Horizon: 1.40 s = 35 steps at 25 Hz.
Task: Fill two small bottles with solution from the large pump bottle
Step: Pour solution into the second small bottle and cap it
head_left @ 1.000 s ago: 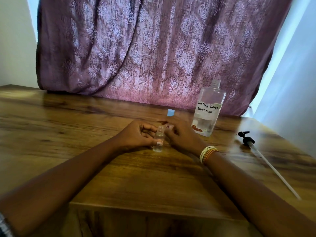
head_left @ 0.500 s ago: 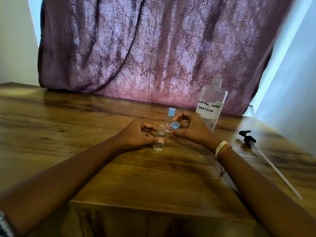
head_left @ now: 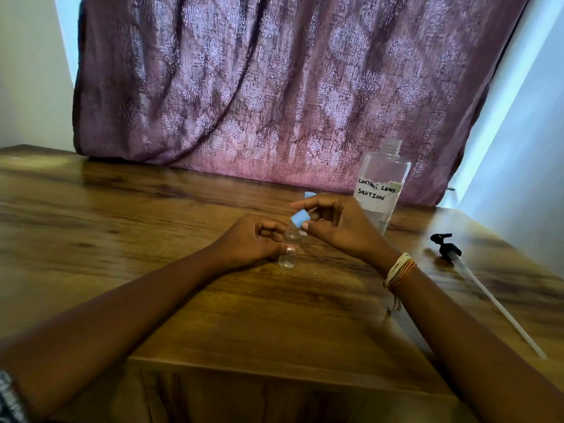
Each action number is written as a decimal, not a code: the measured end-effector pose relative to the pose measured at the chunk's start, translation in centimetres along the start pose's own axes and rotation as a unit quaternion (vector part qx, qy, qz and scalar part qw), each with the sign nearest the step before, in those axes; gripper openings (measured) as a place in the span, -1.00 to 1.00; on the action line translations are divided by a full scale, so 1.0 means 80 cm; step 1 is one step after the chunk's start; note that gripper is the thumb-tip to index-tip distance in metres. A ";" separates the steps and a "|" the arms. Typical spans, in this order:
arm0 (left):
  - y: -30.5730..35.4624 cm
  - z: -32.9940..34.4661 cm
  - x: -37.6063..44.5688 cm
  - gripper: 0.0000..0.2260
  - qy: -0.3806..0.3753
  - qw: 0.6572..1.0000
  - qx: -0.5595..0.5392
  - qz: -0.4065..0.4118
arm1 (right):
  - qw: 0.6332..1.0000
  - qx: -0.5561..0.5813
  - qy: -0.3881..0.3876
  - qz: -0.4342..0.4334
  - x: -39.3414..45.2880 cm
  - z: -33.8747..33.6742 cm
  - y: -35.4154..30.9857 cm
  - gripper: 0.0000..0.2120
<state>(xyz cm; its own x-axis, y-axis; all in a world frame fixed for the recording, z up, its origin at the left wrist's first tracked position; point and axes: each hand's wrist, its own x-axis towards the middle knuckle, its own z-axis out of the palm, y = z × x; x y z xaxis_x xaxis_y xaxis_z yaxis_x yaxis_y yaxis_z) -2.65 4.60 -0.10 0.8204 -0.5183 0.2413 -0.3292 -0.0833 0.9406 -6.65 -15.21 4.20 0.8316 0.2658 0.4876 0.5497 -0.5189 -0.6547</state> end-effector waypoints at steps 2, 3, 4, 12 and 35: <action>-0.004 0.002 0.003 -0.79 -0.011 1.000 -0.001 -0.001 | 1.000 -0.001 0.012 0.007 0.000 0.001 -0.001 -0.70; -0.004 0.002 0.003 -0.80 -0.015 1.000 0.002 0.001 | 1.000 -0.010 0.014 0.004 0.000 0.001 -0.002 -0.71; -0.005 0.002 0.003 -0.80 -0.016 1.000 0.003 0.003 | 1.000 -0.022 0.012 -0.001 0.000 0.001 -0.002 -0.72; -0.001 0.006 -0.001 -0.83 0.008 0.999 0.030 0.017 | 0.994 -0.082 0.074 -0.005 -0.003 0.010 -0.008 -0.81; -0.005 0.004 0.003 -0.80 -0.017 0.999 0.026 0.028 | 0.995 -0.001 0.032 0.092 -0.005 0.015 -0.011 -0.32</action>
<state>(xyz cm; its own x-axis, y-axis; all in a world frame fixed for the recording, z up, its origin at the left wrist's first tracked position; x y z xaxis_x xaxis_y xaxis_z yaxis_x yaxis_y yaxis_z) -2.47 4.21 -0.53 0.7842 -0.5514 0.2845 -0.3992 -0.0974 0.9117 -7.36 -13.87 3.84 0.9113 0.1150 0.3954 0.3889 -0.5556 -0.7349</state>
